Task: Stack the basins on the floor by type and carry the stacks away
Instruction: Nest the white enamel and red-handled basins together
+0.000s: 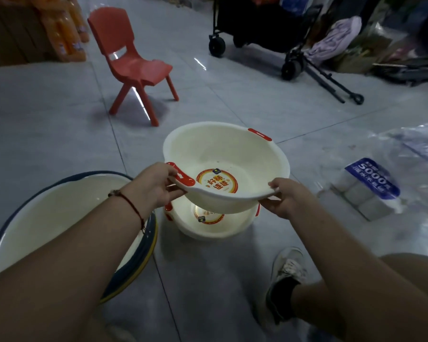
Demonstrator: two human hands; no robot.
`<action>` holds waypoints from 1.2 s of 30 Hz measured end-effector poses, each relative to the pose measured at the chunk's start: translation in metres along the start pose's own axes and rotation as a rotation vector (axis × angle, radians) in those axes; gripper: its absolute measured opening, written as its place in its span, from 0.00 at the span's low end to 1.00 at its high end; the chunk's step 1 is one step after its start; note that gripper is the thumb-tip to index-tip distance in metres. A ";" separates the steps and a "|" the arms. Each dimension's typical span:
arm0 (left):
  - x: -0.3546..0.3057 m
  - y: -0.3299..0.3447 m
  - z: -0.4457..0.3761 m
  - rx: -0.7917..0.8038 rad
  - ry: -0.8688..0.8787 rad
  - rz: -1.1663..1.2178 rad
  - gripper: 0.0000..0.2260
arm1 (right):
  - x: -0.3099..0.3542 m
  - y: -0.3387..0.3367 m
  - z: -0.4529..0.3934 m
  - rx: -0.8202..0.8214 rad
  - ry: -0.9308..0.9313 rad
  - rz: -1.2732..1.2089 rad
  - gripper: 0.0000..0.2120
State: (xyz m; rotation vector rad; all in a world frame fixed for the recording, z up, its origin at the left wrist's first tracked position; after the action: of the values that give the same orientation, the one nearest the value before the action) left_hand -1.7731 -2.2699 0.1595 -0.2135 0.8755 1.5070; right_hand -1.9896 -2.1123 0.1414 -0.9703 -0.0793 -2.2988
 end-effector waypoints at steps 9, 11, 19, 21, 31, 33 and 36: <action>0.029 0.013 -0.041 -0.044 -0.060 -0.137 0.07 | -0.005 -0.001 -0.043 -0.141 0.025 0.065 0.11; 0.040 0.008 -0.053 -0.070 -0.072 -0.251 0.09 | -0.011 -0.002 -0.054 -0.153 0.043 0.093 0.11; 0.084 -0.018 -0.091 -0.173 -0.043 -0.524 0.13 | -0.039 0.011 -0.106 -0.176 0.016 0.265 0.04; 0.089 -0.023 -0.098 -0.192 -0.012 -0.559 0.07 | -0.044 0.015 -0.118 -0.205 -0.009 0.352 0.03; 0.110 -0.060 -0.137 -0.180 0.107 -0.823 0.10 | -0.075 0.045 -0.155 -0.199 -0.156 0.888 0.33; 0.117 -0.067 -0.141 -0.125 0.140 -0.896 0.06 | -0.084 0.046 -0.158 -0.165 -0.173 0.909 0.33; 0.127 -0.070 -0.148 -0.005 0.171 -0.895 0.08 | -0.094 0.048 -0.166 -0.166 -0.205 0.957 0.30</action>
State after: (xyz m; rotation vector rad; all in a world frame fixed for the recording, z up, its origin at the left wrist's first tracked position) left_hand -1.7838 -2.2724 -0.0472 -0.6496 0.7545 0.6584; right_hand -2.0157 -2.1481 -0.0505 -1.0216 0.4112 -1.3384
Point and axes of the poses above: each hand's wrist, its own z-axis away from the middle knuckle, its own y-axis out of the palm, x = y × z, the point moved 1 cm from there along -z, towards the middle knuckle, and after that the axes turned 14 degrees about z, right-handed, at the moved point
